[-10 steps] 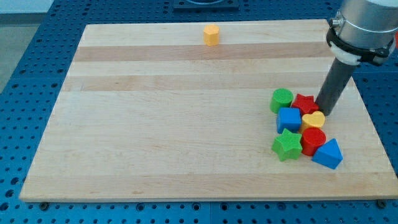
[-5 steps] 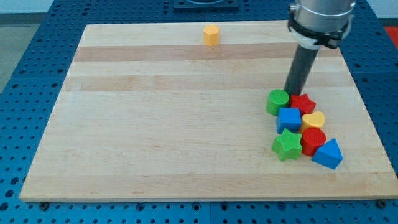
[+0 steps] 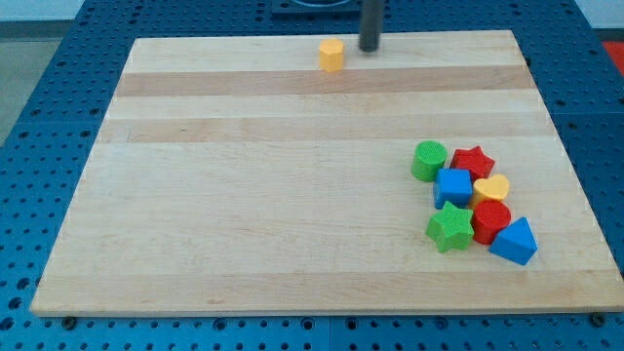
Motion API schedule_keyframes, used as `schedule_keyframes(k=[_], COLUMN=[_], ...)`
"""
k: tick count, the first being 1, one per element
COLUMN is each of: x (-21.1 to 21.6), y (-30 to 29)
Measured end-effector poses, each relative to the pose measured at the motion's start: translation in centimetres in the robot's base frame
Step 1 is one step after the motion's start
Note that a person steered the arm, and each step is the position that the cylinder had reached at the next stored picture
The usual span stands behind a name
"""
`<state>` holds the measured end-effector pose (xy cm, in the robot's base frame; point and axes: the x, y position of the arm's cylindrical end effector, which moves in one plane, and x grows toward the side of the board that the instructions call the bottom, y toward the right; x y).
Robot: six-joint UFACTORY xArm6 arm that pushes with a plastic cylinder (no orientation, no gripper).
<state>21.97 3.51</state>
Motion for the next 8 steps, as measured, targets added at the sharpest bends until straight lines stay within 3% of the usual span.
schedule_keyframes(k=[2, 3, 4, 5, 7, 8], x=[7.9, 4.8, 5.1, 9.4, 20.5, 23.4], y=[-5.3, -5.1, -10.4, -12.4, -4.7, -0.9])
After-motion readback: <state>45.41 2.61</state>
